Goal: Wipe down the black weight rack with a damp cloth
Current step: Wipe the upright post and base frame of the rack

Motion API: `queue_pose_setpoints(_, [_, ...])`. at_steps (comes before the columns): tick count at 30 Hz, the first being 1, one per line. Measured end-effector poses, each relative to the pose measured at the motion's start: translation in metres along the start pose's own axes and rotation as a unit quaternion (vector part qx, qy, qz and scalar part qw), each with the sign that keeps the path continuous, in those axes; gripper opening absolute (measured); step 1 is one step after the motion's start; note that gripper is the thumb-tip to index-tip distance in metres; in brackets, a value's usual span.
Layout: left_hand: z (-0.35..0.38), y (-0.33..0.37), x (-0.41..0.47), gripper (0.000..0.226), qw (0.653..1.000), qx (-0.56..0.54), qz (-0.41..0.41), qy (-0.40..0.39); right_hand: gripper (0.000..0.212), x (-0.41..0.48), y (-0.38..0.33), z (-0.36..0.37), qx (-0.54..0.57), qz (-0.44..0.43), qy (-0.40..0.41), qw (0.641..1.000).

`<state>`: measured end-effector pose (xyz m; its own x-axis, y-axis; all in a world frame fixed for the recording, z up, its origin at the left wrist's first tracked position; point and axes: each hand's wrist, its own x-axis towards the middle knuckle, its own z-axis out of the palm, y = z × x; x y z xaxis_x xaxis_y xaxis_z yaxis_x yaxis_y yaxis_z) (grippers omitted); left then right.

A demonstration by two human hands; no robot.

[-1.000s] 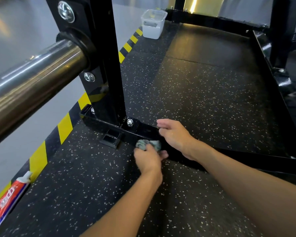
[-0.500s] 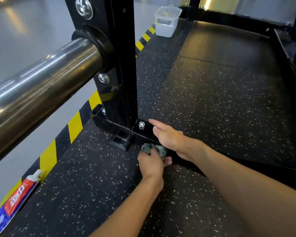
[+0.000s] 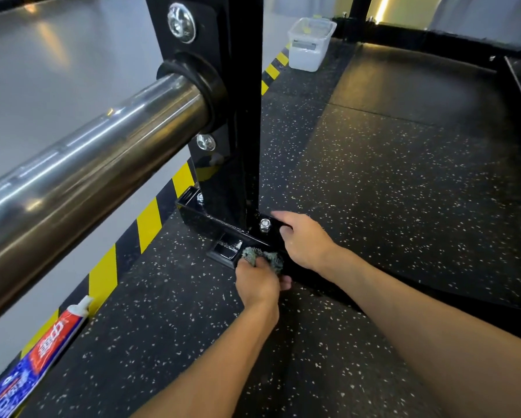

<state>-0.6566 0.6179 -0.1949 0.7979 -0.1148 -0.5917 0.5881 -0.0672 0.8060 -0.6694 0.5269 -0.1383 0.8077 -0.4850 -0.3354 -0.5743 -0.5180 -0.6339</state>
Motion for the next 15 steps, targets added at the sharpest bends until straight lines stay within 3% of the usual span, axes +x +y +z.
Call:
queue_pose_setpoints(4, [-0.005, -0.002, -0.007, 0.02, 0.996, 0.028, 0.07, -0.039, 0.048, 0.006, -0.005, 0.017, -0.081, -0.009, 0.017, 0.997])
queue_pose_setpoints(6, [-0.01, 0.001, 0.008, 0.019, 0.995, 0.029, 0.096, 0.006, 0.049, 0.006, -0.005, 0.023, -0.112, -0.019, 0.025, 0.993])
queue_pose_setpoints(8, [-0.013, 0.008, 0.023, 0.021, 0.996, 0.002, 0.071, 0.047, 0.05, 0.009, -0.003, 0.023, -0.115, -0.018, 0.022, 0.993])
queue_pose_setpoints(12, [-0.018, 0.003, 0.012, 0.016, 0.985, 0.1, 0.144, -0.001, 0.052, 0.012, -0.003, 0.021, -0.137, -0.021, 0.013, 0.99])
queue_pose_setpoints(15, [-0.025, 0.01, 0.029, 0.012, 0.976, 0.121, 0.172, 0.056, 0.053, 0.013, -0.002, 0.023, -0.138, -0.021, 0.009, 0.99])
